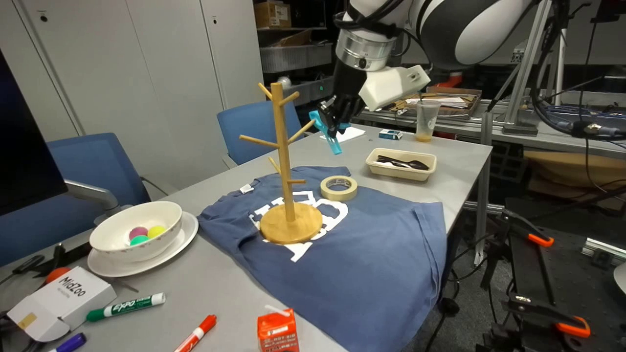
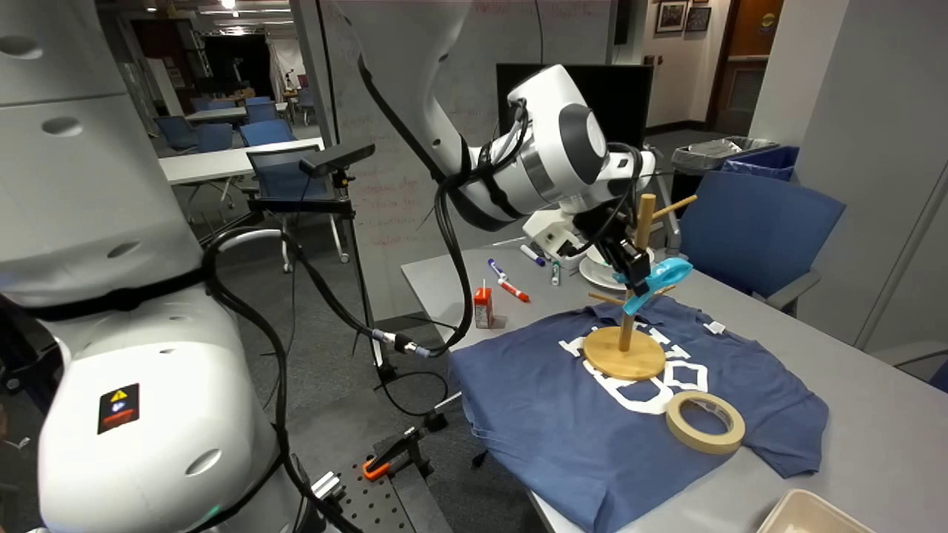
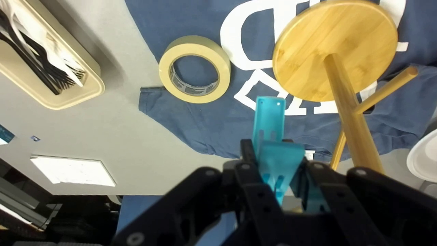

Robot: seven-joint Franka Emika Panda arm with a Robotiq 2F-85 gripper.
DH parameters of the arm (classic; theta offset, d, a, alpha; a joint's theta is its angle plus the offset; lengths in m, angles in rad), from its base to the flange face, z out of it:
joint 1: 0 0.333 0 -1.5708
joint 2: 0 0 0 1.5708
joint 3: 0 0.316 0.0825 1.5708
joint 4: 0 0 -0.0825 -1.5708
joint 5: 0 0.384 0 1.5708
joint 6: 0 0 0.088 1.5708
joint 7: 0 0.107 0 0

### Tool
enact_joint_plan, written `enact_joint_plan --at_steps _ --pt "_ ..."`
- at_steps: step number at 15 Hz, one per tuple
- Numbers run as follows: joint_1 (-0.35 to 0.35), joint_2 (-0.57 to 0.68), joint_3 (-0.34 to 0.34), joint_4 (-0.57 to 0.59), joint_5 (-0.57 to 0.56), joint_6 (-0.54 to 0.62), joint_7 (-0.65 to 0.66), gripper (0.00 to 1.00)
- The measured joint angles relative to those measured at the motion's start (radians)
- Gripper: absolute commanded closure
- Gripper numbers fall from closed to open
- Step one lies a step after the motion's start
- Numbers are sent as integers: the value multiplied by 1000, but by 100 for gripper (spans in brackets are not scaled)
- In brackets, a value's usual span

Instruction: Hang the blue clip on the wooden stand

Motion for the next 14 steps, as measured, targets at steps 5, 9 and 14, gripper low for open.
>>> enact_joint_plan --at_steps 5,9,14 --pt "1 15 2 0 3 0 0 94" --pt "1 14 2 3 3 0 0 94" --pt "1 5 2 8 1 0 0 94"
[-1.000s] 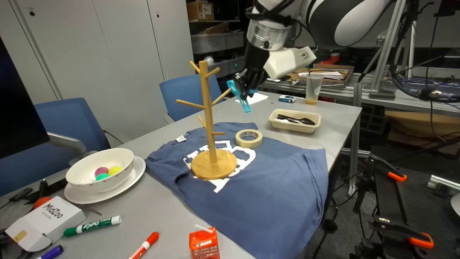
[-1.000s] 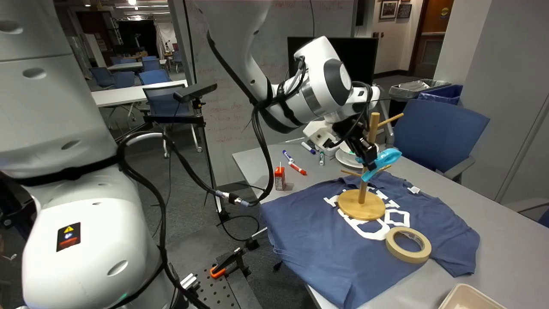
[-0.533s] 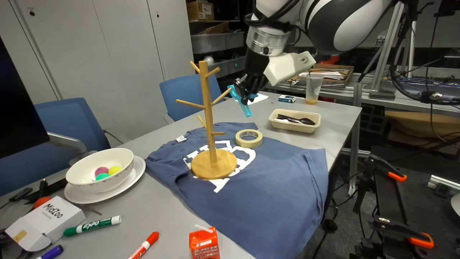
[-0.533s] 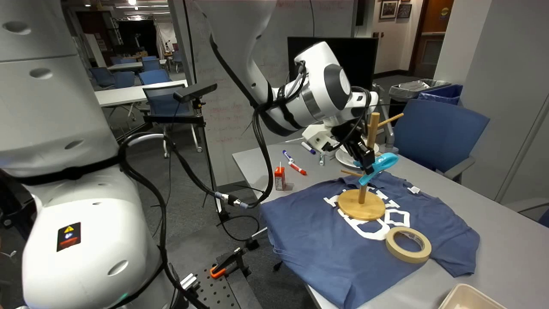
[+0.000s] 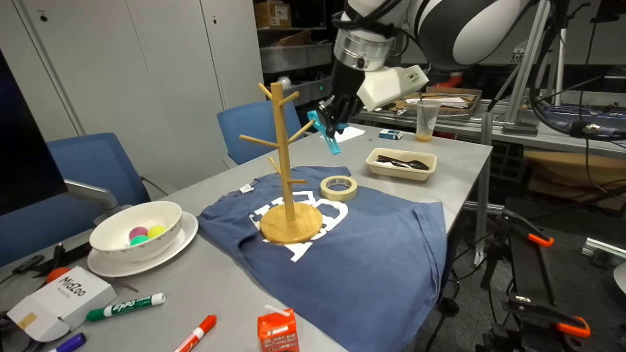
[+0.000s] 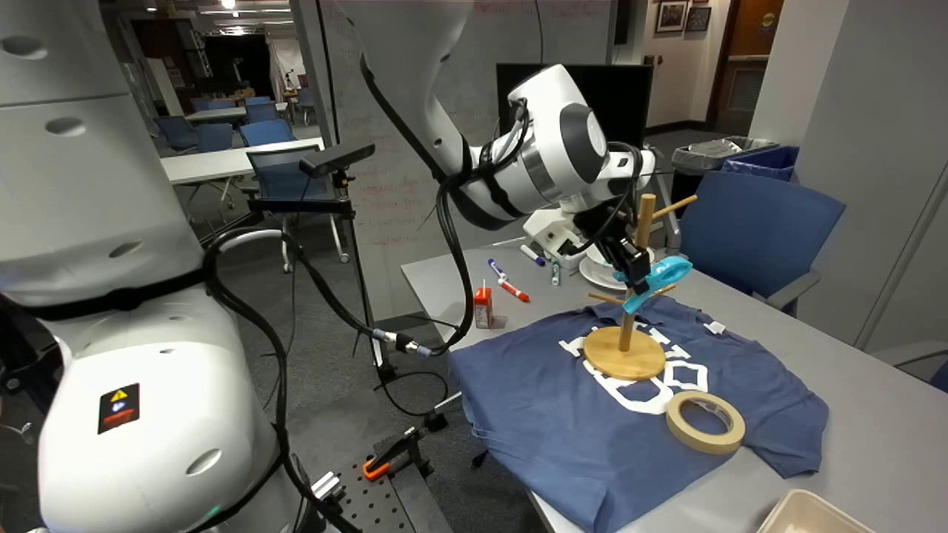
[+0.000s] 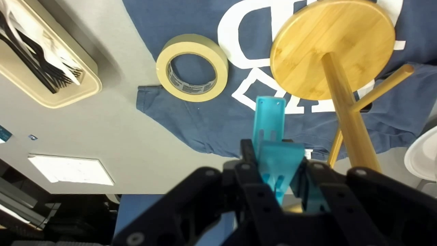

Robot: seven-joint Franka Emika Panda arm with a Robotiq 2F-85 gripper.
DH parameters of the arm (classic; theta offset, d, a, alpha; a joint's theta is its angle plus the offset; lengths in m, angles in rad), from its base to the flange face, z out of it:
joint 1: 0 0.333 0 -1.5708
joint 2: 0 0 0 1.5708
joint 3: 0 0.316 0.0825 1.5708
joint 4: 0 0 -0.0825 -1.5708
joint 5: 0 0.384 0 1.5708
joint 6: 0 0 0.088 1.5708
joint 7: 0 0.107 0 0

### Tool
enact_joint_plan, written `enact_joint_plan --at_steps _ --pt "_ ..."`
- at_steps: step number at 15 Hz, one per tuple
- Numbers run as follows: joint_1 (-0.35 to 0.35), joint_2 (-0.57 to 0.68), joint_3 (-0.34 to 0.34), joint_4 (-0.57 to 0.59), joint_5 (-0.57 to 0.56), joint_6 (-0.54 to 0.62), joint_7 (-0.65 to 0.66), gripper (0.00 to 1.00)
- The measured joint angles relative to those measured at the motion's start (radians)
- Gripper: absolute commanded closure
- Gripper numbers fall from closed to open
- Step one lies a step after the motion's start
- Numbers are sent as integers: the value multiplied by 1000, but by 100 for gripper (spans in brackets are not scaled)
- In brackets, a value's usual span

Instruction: Hang the blue clip on the wooden stand

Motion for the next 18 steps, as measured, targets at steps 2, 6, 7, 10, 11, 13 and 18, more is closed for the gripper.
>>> enact_joint_plan --at_steps 2,6,7,10,11,13,18 --pt "0 -3 0 3 -6 0 1 94" --pt "0 0 0 16 -17 0 1 94" --pt "0 3 0 20 -18 0 1 94" --pt "0 11 0 31 -18 0 1 94" --pt "0 12 0 31 -18 -3 1 94" --pt "0 16 0 32 -18 -21 0 94" --pt "0 36 0 32 -18 -109 -3 94"
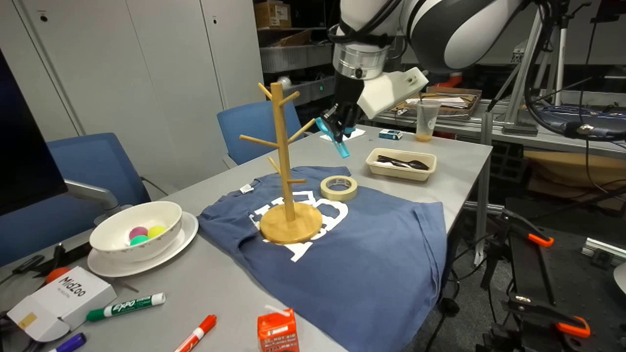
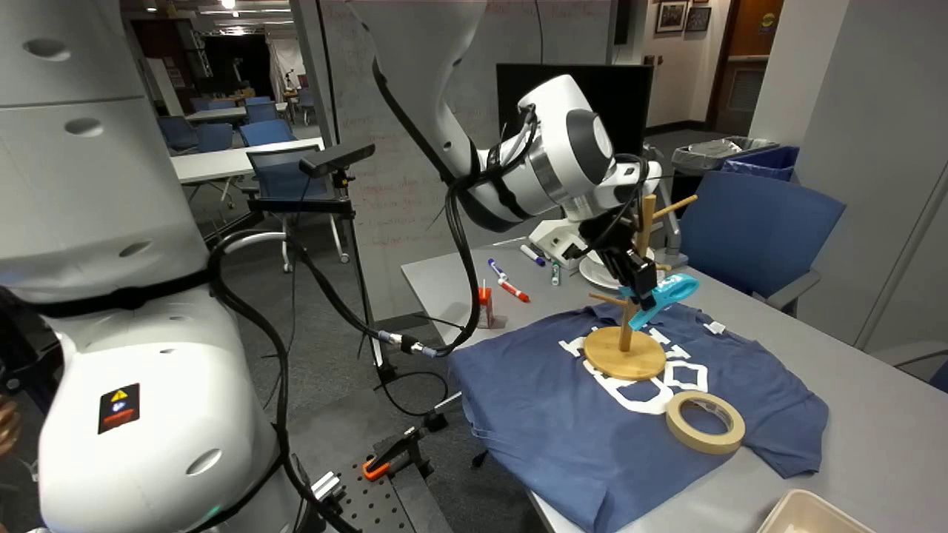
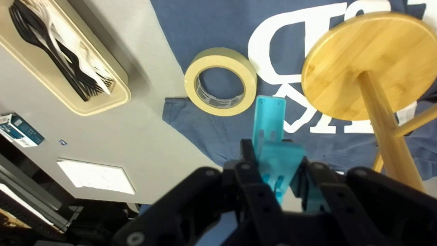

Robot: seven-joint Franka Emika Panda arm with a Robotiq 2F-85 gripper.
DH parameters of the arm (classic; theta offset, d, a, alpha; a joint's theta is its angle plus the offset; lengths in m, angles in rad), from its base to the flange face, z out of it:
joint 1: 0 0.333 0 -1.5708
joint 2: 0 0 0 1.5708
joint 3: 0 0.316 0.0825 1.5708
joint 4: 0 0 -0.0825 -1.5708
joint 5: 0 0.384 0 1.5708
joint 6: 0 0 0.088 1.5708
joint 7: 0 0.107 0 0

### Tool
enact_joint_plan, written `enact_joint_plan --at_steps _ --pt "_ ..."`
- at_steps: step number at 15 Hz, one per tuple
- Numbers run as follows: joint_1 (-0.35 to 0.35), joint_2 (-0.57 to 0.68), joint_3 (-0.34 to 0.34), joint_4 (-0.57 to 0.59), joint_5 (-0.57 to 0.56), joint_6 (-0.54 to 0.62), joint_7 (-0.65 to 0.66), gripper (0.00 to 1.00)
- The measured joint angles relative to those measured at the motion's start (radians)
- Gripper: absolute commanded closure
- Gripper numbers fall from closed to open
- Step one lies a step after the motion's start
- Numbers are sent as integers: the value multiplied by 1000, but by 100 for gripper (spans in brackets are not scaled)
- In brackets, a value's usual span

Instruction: Hang the blue clip on the wooden stand

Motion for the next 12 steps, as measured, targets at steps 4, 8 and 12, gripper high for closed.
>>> enact_joint_plan --at_steps 4,8,12 --pt "0 4 0 13 -44 -85 2 94" --pt "0 2 -1 46 -114 -148 23 94" --pt "0 2 -2 75 -163 -153 45 94"
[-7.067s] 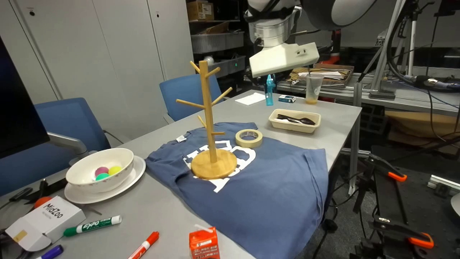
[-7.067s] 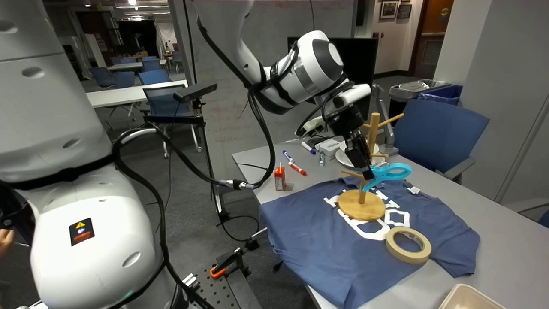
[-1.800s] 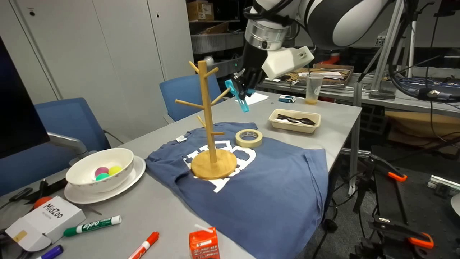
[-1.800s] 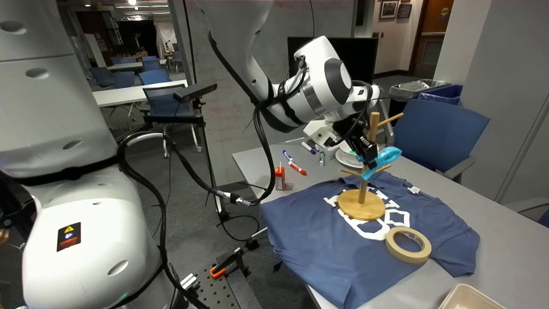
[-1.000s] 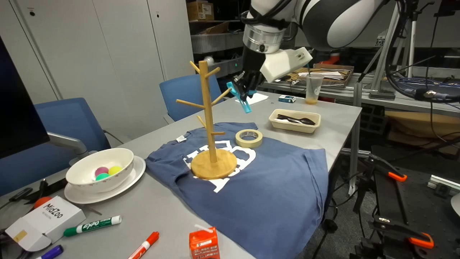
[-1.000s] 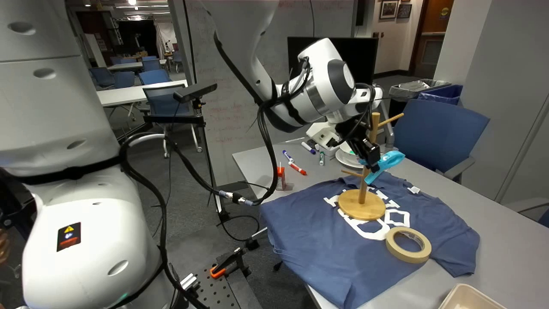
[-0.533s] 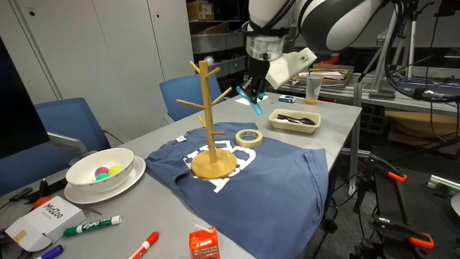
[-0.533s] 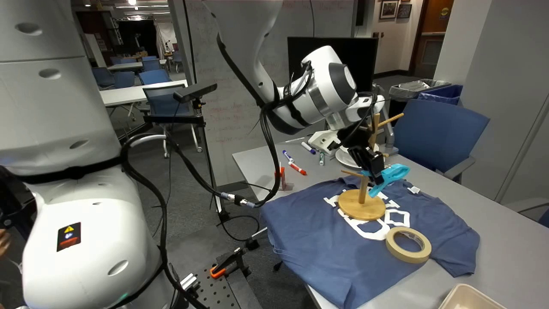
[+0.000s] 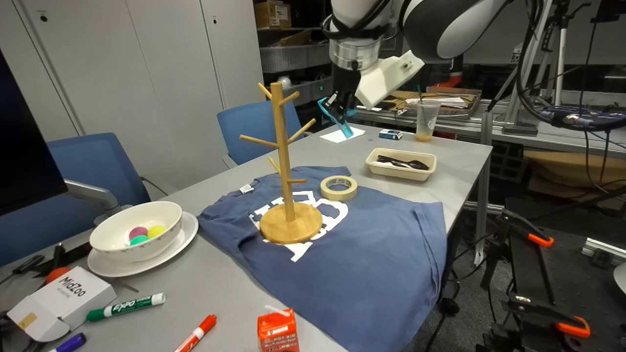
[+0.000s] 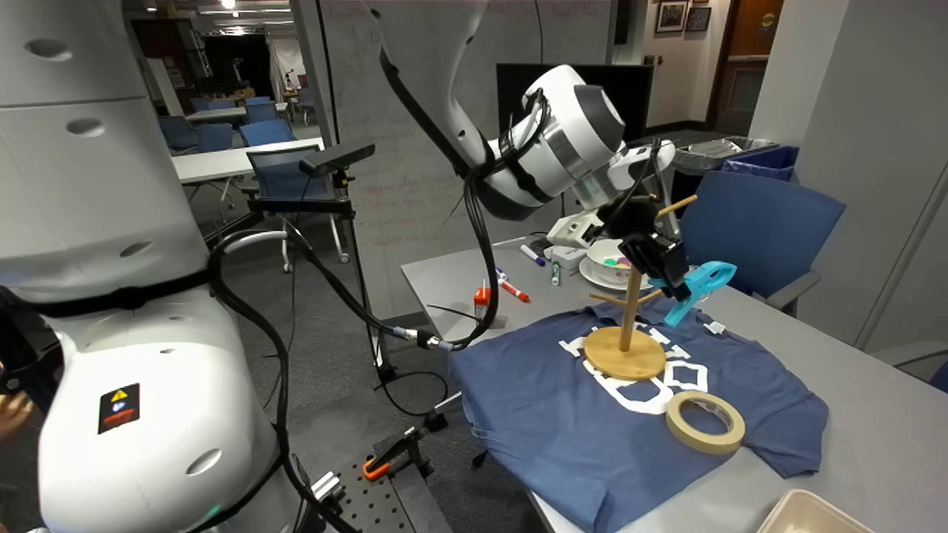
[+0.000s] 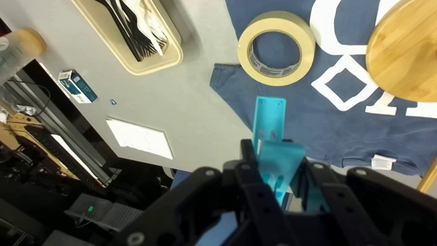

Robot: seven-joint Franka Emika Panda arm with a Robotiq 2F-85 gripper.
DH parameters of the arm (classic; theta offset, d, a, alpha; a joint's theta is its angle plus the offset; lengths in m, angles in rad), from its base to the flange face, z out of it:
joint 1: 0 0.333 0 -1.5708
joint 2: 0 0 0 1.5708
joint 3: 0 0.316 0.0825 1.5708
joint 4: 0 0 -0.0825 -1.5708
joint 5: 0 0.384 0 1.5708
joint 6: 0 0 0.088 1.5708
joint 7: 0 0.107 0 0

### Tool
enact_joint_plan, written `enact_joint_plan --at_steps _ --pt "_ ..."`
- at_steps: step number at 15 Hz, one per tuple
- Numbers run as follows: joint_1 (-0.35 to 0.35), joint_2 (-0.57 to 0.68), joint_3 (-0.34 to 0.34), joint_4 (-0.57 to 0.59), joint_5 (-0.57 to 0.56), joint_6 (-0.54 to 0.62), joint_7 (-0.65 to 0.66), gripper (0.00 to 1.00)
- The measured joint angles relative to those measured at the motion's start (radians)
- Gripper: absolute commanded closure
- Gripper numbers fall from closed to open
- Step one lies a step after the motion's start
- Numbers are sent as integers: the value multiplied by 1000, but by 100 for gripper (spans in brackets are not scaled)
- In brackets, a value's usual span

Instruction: Hang the blue clip on the wooden stand

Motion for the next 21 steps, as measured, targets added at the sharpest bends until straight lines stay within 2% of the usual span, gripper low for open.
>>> enact_joint_plan --at_steps 21 --pt "34 31 19 20 -6 46 16 94"
